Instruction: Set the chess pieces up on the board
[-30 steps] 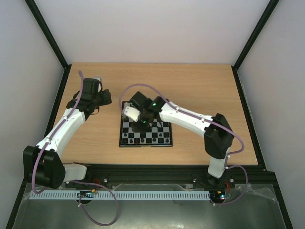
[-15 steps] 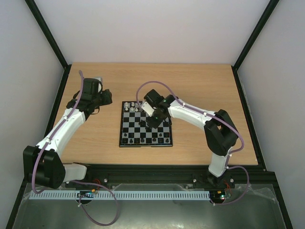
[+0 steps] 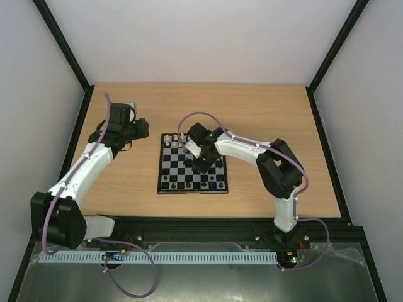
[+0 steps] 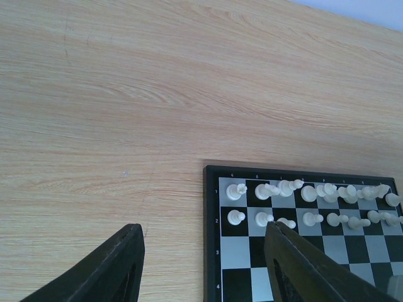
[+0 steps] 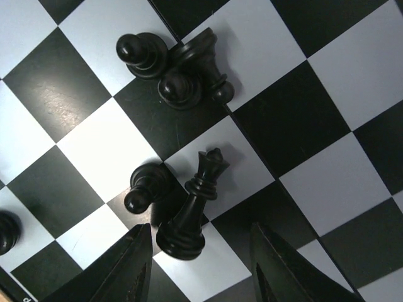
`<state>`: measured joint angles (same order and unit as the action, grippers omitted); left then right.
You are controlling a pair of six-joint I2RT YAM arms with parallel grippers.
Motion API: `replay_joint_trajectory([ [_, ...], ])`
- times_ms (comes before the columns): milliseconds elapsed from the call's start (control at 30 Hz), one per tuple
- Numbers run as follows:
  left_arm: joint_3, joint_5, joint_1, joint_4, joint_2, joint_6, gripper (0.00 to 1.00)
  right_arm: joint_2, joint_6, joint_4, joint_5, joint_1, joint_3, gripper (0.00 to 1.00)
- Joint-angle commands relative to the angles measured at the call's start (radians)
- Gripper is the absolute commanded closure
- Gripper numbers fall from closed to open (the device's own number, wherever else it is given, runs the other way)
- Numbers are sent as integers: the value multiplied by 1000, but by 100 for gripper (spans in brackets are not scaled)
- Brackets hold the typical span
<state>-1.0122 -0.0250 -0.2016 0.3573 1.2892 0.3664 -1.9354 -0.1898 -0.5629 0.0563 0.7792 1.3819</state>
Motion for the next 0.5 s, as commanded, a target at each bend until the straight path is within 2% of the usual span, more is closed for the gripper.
replay_joint_trajectory([
  [0,12,-15,5,-10,9,-11,46,-35,19,-38,11,5,39,56],
  [467,11,-23,5,-8,17,-14,46,-68,29,-46,-15,5,47,70],
])
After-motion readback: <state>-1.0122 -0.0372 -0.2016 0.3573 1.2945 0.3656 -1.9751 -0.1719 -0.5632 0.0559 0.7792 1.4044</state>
